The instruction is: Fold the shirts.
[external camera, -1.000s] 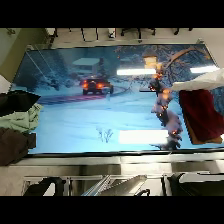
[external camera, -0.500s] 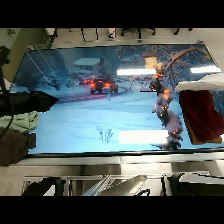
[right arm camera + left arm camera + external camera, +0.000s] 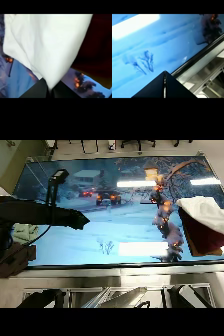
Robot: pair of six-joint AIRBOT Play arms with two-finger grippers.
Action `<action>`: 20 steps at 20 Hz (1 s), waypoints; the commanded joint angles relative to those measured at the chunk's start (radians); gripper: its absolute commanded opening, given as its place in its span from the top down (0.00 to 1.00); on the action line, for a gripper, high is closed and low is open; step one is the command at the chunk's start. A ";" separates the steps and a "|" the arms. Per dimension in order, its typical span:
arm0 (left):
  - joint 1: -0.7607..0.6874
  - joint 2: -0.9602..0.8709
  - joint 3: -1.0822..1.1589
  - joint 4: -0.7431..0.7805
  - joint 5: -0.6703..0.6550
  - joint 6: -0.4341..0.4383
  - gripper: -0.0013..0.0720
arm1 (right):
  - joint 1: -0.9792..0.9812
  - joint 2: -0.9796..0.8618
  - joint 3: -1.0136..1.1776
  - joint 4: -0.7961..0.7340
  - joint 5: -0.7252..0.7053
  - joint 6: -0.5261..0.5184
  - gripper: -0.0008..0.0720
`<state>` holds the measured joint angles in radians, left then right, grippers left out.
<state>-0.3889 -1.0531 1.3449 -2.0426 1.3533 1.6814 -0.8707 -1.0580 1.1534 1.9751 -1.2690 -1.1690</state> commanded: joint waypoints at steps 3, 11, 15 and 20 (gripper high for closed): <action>-0.093 -0.047 0.000 0.003 -0.012 0.001 0.96 | 0.000 0.137 -0.257 -0.151 0.079 0.111 0.89; -0.101 -0.046 0.000 0.006 -0.019 0.001 0.96 | 0.000 0.137 -0.115 0.027 0.076 0.037 0.02; -0.100 -0.046 0.050 0.006 -0.019 -0.020 0.96 | 0.026 0.142 -0.060 0.406 0.126 -0.195 0.86; -0.047 0.027 0.027 0.000 -0.100 -0.117 0.96 | 0.309 0.184 -0.111 0.383 0.069 -0.395 0.96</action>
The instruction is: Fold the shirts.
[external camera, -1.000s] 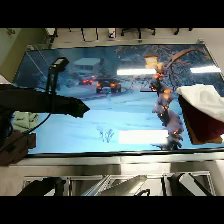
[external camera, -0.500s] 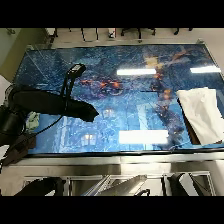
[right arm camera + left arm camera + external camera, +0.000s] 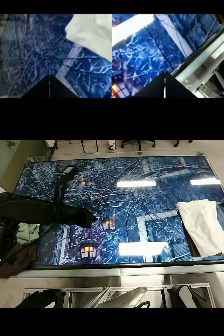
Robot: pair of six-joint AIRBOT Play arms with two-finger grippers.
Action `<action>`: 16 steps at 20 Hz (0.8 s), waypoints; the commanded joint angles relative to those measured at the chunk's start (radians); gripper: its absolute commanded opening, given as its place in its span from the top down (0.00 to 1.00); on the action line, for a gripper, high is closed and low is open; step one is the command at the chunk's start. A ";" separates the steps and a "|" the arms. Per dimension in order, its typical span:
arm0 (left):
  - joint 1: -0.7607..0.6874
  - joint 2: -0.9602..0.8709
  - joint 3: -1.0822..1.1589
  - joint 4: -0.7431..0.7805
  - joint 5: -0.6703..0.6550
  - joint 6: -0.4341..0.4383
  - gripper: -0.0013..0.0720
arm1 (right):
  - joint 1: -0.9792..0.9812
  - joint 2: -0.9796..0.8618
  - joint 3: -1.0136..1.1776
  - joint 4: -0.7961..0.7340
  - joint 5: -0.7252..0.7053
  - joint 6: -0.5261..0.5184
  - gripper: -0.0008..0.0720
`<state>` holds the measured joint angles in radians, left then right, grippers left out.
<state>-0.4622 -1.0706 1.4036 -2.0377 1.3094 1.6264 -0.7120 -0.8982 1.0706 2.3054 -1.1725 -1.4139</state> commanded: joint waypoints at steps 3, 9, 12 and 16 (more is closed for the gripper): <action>0.016 0.163 -0.258 -0.008 -0.128 -0.119 0.96 | 0.450 0.112 -0.197 0.000 0.027 -0.195 0.96; -0.023 0.358 -0.572 -0.005 -0.236 -0.179 0.96 | 0.782 0.192 -0.418 -0.047 0.239 -0.196 0.96; -0.023 0.408 -0.598 -0.004 -0.238 -0.180 0.96 | 0.782 0.193 -0.418 -0.030 0.187 -0.192 0.96; -0.023 0.443 -0.618 -0.004 -0.245 -0.180 0.96 | 0.782 0.192 -0.418 -0.031 0.159 -0.192 0.96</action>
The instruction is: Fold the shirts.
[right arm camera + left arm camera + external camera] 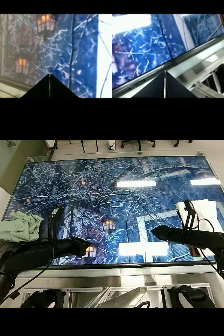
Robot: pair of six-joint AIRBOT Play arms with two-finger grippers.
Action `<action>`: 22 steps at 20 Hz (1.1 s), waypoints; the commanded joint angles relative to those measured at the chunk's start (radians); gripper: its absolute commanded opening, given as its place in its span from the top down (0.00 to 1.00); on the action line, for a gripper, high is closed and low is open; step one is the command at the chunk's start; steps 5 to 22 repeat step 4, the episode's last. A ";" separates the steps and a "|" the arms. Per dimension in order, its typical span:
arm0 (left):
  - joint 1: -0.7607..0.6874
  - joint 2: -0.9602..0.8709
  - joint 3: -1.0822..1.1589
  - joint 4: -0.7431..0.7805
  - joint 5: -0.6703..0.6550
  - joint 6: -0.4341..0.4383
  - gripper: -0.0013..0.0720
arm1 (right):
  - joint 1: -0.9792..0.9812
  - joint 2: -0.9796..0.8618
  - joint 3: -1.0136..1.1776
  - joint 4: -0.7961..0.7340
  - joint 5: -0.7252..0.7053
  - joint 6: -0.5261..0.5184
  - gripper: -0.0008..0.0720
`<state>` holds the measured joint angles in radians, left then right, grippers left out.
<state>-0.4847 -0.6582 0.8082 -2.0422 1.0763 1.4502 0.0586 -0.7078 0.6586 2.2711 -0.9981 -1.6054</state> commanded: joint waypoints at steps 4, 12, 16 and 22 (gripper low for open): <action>-0.001 0.029 -0.023 0.000 -0.012 -0.004 0.96 | 0.012 0.001 -0.006 0.003 -0.015 -0.001 0.96; -0.001 0.029 -0.023 0.000 -0.012 -0.004 0.96 | 0.012 0.001 -0.006 0.003 -0.015 -0.001 0.96; -0.001 0.029 -0.023 0.000 -0.012 -0.004 0.96 | 0.012 0.001 -0.006 0.003 -0.015 -0.001 0.96; -0.001 0.029 -0.023 0.000 -0.012 -0.004 0.96 | 0.012 0.001 -0.006 0.003 -0.015 -0.001 0.96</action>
